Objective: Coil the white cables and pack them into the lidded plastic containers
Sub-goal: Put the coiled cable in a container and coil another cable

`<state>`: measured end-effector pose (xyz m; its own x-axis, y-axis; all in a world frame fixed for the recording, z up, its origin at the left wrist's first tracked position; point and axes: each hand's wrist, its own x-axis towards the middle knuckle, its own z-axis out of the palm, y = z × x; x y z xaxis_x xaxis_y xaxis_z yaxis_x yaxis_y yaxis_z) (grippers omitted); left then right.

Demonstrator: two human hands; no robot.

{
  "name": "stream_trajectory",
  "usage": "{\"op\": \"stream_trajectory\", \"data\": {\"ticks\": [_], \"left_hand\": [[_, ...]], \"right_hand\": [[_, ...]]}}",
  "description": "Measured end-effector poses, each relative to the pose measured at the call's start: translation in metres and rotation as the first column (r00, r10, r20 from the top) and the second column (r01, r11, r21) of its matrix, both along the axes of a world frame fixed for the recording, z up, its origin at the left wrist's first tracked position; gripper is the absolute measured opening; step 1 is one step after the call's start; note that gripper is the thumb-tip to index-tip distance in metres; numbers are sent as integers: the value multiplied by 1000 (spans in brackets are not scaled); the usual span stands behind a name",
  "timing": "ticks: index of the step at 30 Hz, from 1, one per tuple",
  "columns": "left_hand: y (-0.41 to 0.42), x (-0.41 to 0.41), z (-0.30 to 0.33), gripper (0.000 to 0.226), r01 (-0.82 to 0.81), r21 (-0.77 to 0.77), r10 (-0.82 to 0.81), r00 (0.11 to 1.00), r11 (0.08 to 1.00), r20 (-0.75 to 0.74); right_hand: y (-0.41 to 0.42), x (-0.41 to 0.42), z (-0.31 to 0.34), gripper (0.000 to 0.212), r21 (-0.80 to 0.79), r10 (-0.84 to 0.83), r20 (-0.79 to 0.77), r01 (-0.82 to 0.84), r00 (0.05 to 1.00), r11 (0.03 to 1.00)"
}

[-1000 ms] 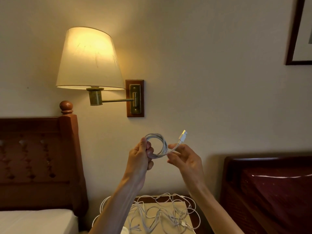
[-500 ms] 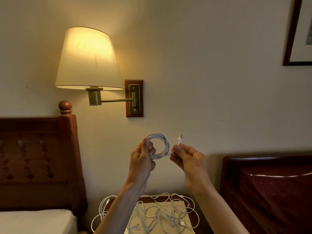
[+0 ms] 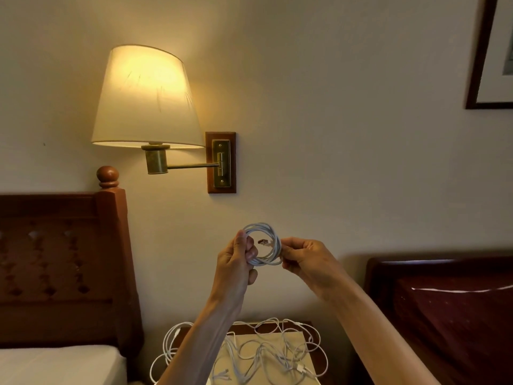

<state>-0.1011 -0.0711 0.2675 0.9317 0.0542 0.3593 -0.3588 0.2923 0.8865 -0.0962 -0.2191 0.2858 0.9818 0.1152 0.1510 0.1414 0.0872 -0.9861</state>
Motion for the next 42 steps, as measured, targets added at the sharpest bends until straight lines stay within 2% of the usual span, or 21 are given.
{"op": "stream_trajectory", "data": {"ticks": [5, 8, 11, 14, 16, 20, 24, 27, 31, 34, 36, 39, 42], "left_hand": [[2, -1, 0, 35, 1, -3, -1, 1000, 1000, -5], [5, -1, -2, 35, -32, 14, 32, 999, 999, -6], [6, 2, -3, 34, -64, 21, 64, 998, 998, -5], [7, 2, -4, 35, -85, 27, 85, 996, 996, -16], [7, 2, -5, 36, -104, 25, 105, 994, 994, -29], [1, 0, -7, 36, -104, 22, 105, 994, 994, -38], [-2, -3, -9, 36, -62, 24, 63, 997, 998, -40], [5, 0, -9, 37, -30, -4, 29, 996, 1000, -84], [7, -1, -9, 35, 27, 4, -26, 995, 1000, -94], [7, 0, -8, 35, 24, 24, -22, 997, 999, -78], [7, 1, -8, 36, 4, 68, 1, 998, 998, -65], [7, 1, -12, 35, -16, 96, 25, 996, 995, -91], [9, -1, -15, 33, 83, -40, -89, 982, 996, -166]], "right_hand": [[5, 3, -5, 27, 220, 221, -162, -183, 962, 958], [6, 2, -4, 29, 285, 259, -151, -209, 954, 936], [7, 0, -3, 32, 211, 153, -60, -137, 986, 968], [9, -2, -8, 28, 79, -5, 15, 4, 1000, 997], [11, -4, -11, 27, 47, -86, 40, 84, 996, 995], [17, -10, -11, 42, 50, -114, 157, 108, 981, 993], [23, -12, -6, 24, 26, -158, 291, 158, 944, 987], [19, -10, -6, 18, 55, -62, 227, 51, 972, 997], [11, -5, -13, 17, 137, 43, 5, -44, 999, 990], [8, -2, -18, 17, 225, 125, -141, -91, 982, 970], [8, -1, -19, 16, 264, 147, -160, -101, 976, 959], [7, 0, -22, 19, 292, 110, -103, -76, 989, 953], [5, 2, -24, 21, 291, 70, -44, -55, 997, 955]]}}
